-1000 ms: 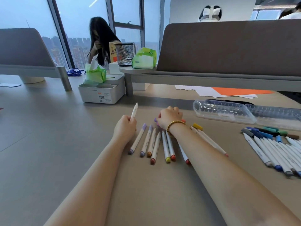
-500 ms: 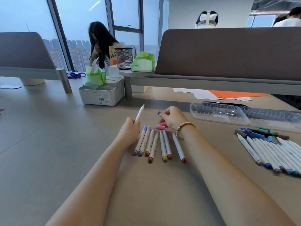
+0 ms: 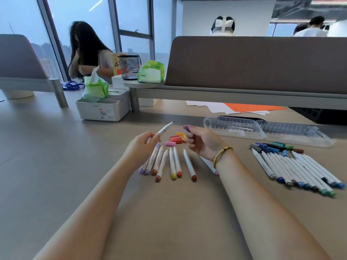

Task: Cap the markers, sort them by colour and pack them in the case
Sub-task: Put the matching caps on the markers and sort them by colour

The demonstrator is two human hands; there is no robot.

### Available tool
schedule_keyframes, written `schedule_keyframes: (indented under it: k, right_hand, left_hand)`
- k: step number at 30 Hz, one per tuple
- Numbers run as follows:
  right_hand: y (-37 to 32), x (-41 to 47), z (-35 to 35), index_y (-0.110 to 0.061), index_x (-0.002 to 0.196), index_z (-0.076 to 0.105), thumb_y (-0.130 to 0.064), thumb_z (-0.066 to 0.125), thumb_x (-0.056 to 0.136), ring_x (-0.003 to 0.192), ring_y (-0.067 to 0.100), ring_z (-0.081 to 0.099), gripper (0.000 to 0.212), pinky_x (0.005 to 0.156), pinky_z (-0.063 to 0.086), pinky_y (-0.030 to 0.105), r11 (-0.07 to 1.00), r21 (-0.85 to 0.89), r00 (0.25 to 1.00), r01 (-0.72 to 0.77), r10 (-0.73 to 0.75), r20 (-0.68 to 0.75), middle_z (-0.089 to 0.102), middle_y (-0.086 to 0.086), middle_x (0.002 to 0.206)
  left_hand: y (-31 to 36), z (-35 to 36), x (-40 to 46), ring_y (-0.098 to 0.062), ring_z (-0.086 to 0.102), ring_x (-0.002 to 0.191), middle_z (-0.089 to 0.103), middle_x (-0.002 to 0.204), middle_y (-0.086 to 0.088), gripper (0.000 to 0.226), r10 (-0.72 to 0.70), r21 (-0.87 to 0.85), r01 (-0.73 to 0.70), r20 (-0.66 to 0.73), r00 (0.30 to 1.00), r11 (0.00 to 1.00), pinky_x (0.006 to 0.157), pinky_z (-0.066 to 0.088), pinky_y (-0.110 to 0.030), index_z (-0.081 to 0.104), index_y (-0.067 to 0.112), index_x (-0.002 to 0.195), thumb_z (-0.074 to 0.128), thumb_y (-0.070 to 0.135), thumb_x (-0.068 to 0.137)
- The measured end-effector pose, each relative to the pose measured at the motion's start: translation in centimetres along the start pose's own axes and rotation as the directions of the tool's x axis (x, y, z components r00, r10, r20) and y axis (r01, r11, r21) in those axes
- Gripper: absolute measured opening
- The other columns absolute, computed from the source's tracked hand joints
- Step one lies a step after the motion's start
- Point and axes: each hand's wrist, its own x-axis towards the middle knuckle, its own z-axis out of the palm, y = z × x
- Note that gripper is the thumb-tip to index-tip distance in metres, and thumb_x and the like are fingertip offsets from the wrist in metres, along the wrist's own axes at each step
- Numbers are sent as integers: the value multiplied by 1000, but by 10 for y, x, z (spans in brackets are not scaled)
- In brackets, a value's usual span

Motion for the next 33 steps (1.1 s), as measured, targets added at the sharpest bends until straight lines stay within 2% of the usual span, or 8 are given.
schedule_keyframes:
  k: [6, 9, 13, 19, 22, 27, 31, 33]
  right_hand:
    - [-2, 7, 2, -7, 85, 58, -17, 44, 99, 52, 7, 36, 22, 42, 31, 14, 964, -239, 976, 120, -158, -149, 43, 0, 61]
    - [-2, 8, 2, -10, 85, 60, -18, 41, 100, 52, 8, 35, 25, 44, 30, 17, 929, -339, 955, 146, -222, -197, 44, 0, 61]
    - [-3, 10, 9, -10, 90, 61, -20, 41, 100, 54, 8, 38, 24, 43, 33, 15, 887, -442, 952, 134, -238, -190, 45, 1, 62]
    - [2, 9, 24, -2, 105, 63, -18, 41, 100, 54, 2, 53, 28, 43, 39, 6, 773, -610, 944, 176, -308, -118, 58, -4, 73]
    - [7, 11, 30, -2, 108, 65, -17, 42, 99, 65, 5, 53, 28, 47, 41, 3, 744, -633, 921, 215, -369, -121, 60, 1, 82]
    - [11, 12, 33, -4, 110, 65, -18, 42, 99, 68, 5, 54, 29, 50, 42, 4, 741, -635, 909, 218, -391, -144, 57, -4, 76]
    - [7, 13, 34, -5, 115, 63, -17, 41, 99, 68, 7, 51, 30, 57, 44, 13, 797, -549, 913, 250, -383, -139, 57, -3, 76]
    - [8, 14, 37, -7, 122, 59, -18, 39, 100, 73, 10, 52, 31, 58, 44, 14, 793, -557, 922, 247, -370, -118, 57, -1, 81]
  left_hand:
    - [1, -2, -3, -11, 42, 58, 54, 72, -1, 26, 49, 82, -59, 115, 992, 995, 56, 35, -24, 63, 21, 96, 42, 34, 98]
    - [5, -2, -6, -11, 40, 57, 48, 66, 0, 26, 66, 81, -77, 137, 988, 994, 55, 33, -23, 60, 21, 86, 40, 32, 99]
    - [7, -3, -7, -10, 34, 51, 40, 60, 1, 38, 49, 60, -58, 136, 990, 997, 51, 29, -23, 64, 5, 91, 39, 32, 99]
    - [12, -3, -7, -10, 34, 52, 40, 60, 2, 36, 8, 23, -12, 153, 988, 1000, 51, 30, -21, 66, 12, 103, 37, 33, 100]
    - [15, -7, -7, -10, 31, 51, 39, 61, 1, 36, -50, -8, 52, 175, 983, 999, 49, 29, -20, 67, 14, 96, 37, 34, 100]
    - [20, -6, -8, -11, 27, 49, 36, 60, 0, 36, -107, -102, 129, 199, 974, 986, 45, 26, -23, 66, 13, 87, 39, 33, 99]
    - [21, -3, -8, -10, 30, 49, 38, 60, 0, 35, -98, -125, 126, 203, 974, 984, 44, 28, -20, 62, 10, 90, 36, 31, 100]
    - [16, -6, -6, -10, 36, 50, 45, 62, 1, 35, -71, -45, 79, 153, 986, 996, 47, 32, -20, 58, 12, 85, 33, 29, 101]
